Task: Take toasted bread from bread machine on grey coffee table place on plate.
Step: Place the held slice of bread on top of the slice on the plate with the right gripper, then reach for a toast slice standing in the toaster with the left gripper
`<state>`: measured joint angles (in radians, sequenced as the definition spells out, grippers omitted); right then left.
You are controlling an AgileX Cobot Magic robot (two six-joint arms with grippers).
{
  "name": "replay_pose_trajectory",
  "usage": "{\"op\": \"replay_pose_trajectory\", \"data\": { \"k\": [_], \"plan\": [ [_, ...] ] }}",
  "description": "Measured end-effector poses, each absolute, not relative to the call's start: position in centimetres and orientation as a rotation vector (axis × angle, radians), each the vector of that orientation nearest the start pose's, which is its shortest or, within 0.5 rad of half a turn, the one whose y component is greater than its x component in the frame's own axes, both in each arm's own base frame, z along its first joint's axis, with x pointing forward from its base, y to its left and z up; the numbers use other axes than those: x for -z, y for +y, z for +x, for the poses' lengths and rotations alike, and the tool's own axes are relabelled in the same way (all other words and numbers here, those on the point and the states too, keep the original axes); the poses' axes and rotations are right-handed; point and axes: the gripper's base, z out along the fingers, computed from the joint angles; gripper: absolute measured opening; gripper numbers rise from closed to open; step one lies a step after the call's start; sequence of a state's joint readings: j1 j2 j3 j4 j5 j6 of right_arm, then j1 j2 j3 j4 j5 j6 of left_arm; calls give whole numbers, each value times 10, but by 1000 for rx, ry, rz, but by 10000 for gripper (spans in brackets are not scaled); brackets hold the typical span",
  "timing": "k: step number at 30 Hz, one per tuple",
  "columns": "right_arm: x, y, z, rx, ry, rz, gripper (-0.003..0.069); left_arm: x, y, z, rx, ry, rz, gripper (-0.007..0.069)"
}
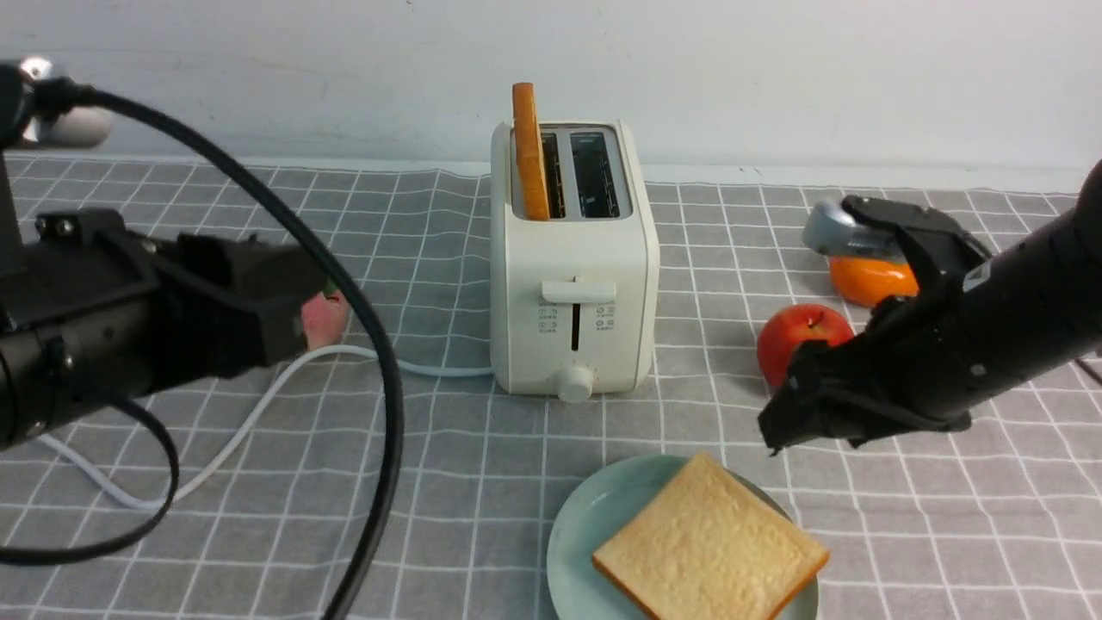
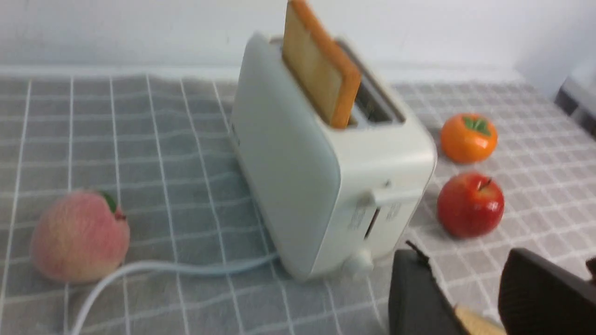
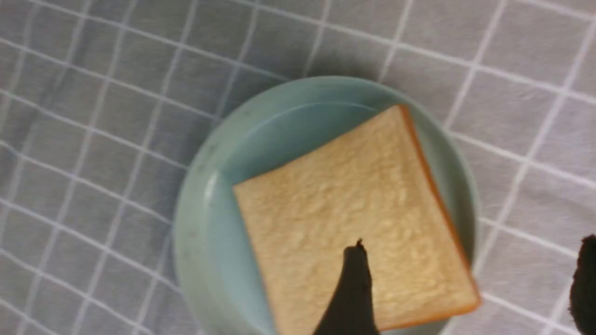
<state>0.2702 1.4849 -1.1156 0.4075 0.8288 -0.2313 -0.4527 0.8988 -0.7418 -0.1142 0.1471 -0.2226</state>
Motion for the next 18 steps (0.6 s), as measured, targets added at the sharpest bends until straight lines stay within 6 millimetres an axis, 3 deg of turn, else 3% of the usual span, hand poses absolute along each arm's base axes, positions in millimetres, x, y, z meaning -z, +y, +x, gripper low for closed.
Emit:
{"op": "replay_pose_trajectory", "data": {
  "k": [4,7,8,9,11,12,15,17,18],
  "plan": [
    [-306,97,276,-399,2535,-406,576,-359,-93,186,599,1844,100,310],
    [-344,92,252,-378,2377,-443,576,-362,-107,211,584,1968,115,363],
    [-346,92,250,-380,2368,-445,576,-365,-108,213,585,1967,116,365],
    [-362,91,235,-394,2299,-480,576,-364,-116,229,574,2015,123,387],
    [-372,92,225,-418,2261,-503,576,-366,-122,240,571,2027,126,398],
    [-381,93,213,-457,2221,-533,574,-369,-130,256,570,2034,128,412],
    [-394,94,194,-518,2164,-605,566,-373,-144,286,569,2040,129,429],
    [-396,94,189,-531,2149,-623,561,-376,-149,296,569,2045,131,433],
    [-400,94,183,-552,2124,-642,553,-374,-159,313,576,2091,115,434]
  ]
}}
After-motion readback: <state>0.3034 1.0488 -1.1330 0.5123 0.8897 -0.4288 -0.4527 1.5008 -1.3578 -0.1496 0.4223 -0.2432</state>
